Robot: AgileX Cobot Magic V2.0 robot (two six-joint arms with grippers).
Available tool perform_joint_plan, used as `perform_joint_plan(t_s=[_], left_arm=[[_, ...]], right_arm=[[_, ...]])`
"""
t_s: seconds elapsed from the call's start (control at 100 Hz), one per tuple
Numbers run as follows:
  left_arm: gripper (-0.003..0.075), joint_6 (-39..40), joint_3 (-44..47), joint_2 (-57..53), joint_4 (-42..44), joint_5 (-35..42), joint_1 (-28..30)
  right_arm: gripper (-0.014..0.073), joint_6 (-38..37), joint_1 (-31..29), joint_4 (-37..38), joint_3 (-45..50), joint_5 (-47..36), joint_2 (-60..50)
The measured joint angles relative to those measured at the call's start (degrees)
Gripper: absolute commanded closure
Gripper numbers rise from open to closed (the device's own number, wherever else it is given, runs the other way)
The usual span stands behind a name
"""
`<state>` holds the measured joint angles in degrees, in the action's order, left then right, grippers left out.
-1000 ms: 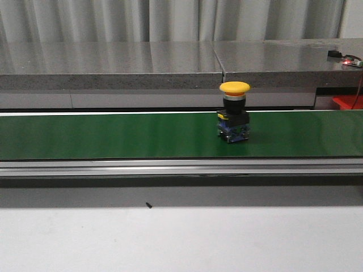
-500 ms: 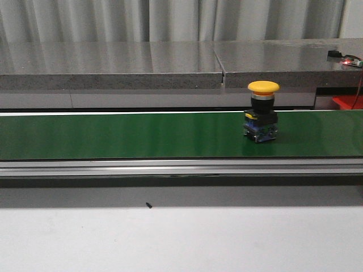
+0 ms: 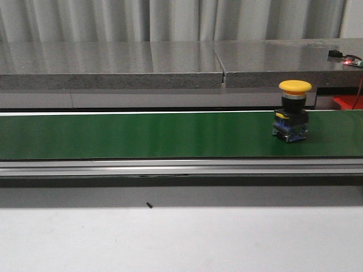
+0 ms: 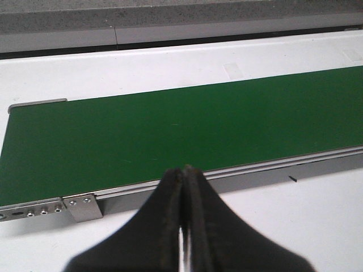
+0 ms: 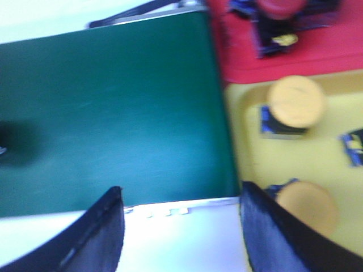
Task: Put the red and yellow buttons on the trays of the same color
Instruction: 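Grasp the last yellow button at the belt's far end with the right gripper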
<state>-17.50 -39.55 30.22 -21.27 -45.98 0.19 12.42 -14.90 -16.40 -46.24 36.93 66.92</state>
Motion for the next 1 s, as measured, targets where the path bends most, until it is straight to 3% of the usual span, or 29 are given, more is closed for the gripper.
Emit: perform_joint_plan(t_s=[0.06, 0.23, 0.47, 0.74, 0.88, 1.0], left_arm=[[0.0741, 0.0, 0.0, 0.0, 0.0, 0.0, 0.0], [0.0741, 0.0, 0.0, 0.0, 0.0, 0.0, 0.0], [0.0741, 0.0, 0.0, 0.0, 0.0, 0.0, 0.0], [0.0741, 0.0, 0.0, 0.0, 0.0, 0.0, 0.0], [0.0741, 0.0, 0.0, 0.0, 0.0, 0.0, 0.0], [0.0741, 0.0, 0.0, 0.0, 0.0, 0.0, 0.0]], right_arm=[[0.0111, 0.7, 2.3, 0.0, -2.0, 2.2, 0.0], [-0.0072, 2.2, 8.1, 0.0, -5.6, 5.1, 0.0], [-0.0069, 5.7, 13.2, 0.0, -6.4, 5.4, 1.4], [-0.0069, 7.7, 14.9, -0.1, -8.3, 1.5, 11.2], [0.0015, 7.8, 14.9, -0.2, -8.9, -3.8, 15.6], [0.0219, 7.8, 14.9, -0.2, -8.9, -7.0, 18.2]])
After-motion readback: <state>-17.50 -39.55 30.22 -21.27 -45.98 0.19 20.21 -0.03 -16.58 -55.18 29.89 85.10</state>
